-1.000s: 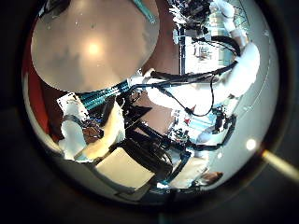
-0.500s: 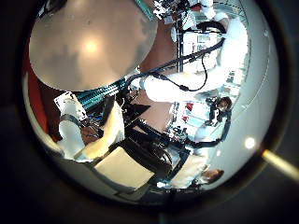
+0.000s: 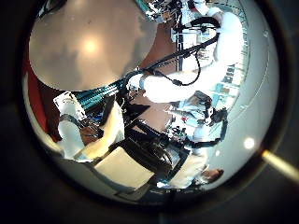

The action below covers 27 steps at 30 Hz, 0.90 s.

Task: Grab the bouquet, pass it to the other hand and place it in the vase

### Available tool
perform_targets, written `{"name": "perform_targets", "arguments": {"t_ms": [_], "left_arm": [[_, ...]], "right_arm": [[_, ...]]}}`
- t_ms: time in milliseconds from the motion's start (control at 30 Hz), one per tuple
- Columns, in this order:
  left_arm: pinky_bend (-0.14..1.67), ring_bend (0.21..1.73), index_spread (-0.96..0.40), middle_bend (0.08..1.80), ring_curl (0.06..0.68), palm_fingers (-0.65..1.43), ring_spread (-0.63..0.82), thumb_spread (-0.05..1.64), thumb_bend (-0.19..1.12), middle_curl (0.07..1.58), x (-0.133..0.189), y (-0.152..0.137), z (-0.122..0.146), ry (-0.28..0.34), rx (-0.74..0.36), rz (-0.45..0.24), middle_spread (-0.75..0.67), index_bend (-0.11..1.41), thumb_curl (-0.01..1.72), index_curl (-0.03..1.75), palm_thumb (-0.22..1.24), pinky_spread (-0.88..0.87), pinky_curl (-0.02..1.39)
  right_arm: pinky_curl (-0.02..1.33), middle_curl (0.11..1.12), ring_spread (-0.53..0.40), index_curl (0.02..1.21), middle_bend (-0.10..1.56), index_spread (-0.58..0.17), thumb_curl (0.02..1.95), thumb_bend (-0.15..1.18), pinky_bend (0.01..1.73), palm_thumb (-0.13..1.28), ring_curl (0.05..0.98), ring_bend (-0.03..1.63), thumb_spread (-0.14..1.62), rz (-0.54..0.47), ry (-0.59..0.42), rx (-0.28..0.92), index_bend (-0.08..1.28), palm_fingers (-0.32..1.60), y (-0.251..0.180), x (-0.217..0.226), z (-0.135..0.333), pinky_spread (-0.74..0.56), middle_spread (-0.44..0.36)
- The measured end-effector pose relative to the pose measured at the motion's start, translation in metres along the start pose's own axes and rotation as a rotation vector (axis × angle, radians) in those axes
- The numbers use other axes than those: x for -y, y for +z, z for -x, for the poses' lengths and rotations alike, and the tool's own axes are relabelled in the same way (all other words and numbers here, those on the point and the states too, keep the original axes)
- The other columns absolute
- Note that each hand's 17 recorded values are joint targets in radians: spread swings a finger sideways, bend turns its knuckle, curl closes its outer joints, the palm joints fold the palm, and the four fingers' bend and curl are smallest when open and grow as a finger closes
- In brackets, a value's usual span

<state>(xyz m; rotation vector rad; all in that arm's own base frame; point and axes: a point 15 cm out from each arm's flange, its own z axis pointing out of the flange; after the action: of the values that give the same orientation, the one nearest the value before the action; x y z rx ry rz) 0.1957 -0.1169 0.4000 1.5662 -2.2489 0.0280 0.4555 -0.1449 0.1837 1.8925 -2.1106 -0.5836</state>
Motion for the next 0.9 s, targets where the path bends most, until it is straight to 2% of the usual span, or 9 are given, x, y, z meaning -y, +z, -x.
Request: {"name": "perform_targets", "arguments": {"t_ms": [333,467,567,600,633,667,800,900], "left_arm": [[0.20,0.47,0.16,0.19,0.208,0.06,0.58,1.08,-0.02,0.30,-0.001,-0.002,0.000,0.002,0.000,-0.008,0.48,0.17,0.40,0.33,0.54,0.54,0.32],[0.20,0.47,0.17,0.19,0.208,0.06,0.58,1.08,-0.02,0.30,-0.001,-0.001,-0.001,0.002,-0.001,-0.008,0.48,0.17,0.40,0.34,0.54,0.54,0.32],[0.20,0.47,0.17,0.19,0.208,0.06,0.58,1.08,-0.02,0.30,-0.001,-0.001,-0.001,0.003,-0.002,-0.006,0.48,0.17,0.40,0.34,0.54,0.54,0.32],[0.20,0.47,0.17,0.19,0.208,0.06,0.58,1.08,-0.02,0.30,-0.001,-0.001,-0.001,0.003,-0.002,-0.006,0.48,0.17,0.40,0.34,0.54,0.54,0.32],[0.20,0.47,0.17,0.19,0.208,0.06,0.58,1.08,-0.02,0.30,-0.001,-0.001,-0.001,0.004,0.000,-0.006,0.48,0.17,0.40,0.34,0.54,0.54,0.32],[0.20,0.47,0.17,0.19,0.208,0.06,0.58,1.08,-0.02,0.30,-0.001,-0.001,-0.001,0.004,0.000,-0.006,0.48,0.17,0.40,0.34,0.54,0.54,0.32],[0.20,0.47,0.18,0.19,0.209,0.06,0.58,1.08,-0.02,0.30,-0.001,-0.001,-0.001,0.004,0.000,-0.007,0.48,0.17,0.40,0.34,0.54,0.54,0.32],[0.20,0.47,0.18,0.19,0.209,0.06,0.58,1.08,-0.02,0.30,-0.001,-0.002,-0.002,0.006,0.001,-0.008,0.48,0.17,0.40,0.34,0.55,0.54,0.32]], "right_arm": [[0.18,0.48,-0.206,0.37,0.47,-0.271,0.38,-0.02,0.38,0.55,0.313,0.77,1.03,0.022,0.030,0.000,0.19,0.51,0.010,0.001,0.001,0.13,-0.147],[0.16,0.52,-0.273,0.40,0.54,-0.331,0.39,-0.02,0.42,0.59,0.346,0.87,1.02,0.040,0.024,-0.021,0.22,0.74,0.016,0.003,0.001,-0.02,-0.202],[0.18,0.55,-0.292,0.41,0.57,-0.379,0.40,-0.01,0.55,0.62,0.379,0.95,1.02,0.055,0.020,-0.064,0.22,0.98,0.019,0.004,-0.002,-0.18,-0.238],[0.22,0.58,-0.299,0.45,0.60,-0.408,0.40,-0.01,0.67,0.64,0.406,1.00,1.02,0.059,0.018,-0.075,0.28,1.20,0.020,0.004,-0.001,-0.28,-0.251],[0.24,0.60,-0.300,0.48,0.63,-0.419,0.40,-0.02,0.72,0.65,0.430,1.03,1.01,0.063,0.018,-0.084,0.31,1.22,0.021,0.005,-0.001,-0.33,-0.259],[0.28,0.63,-0.294,0.53,0.69,-0.429,0.41,-0.01,0.79,0.67,0.447,1.03,1.01,0.064,0.016,-0.090,0.41,1.32,0.021,0.005,-0.001,-0.35,-0.264],[0.40,0.74,-0.279,0.67,0.84,-0.455,0.43,0.00,1.06,0.76,0.516,1.14,0.99,0.049,0.015,-0.093,0.64,1.29,0.016,0.005,0.000,-0.36,-0.282],[0.48,0.82,-0.275,0.76,0.97,-0.445,0.48,0.05,1.23,0.91,0.565,1.22,0.97,0.002,0.017,-0.090,0.81,1.26,0.006,0.009,0.000,-0.32,-0.288]]}}
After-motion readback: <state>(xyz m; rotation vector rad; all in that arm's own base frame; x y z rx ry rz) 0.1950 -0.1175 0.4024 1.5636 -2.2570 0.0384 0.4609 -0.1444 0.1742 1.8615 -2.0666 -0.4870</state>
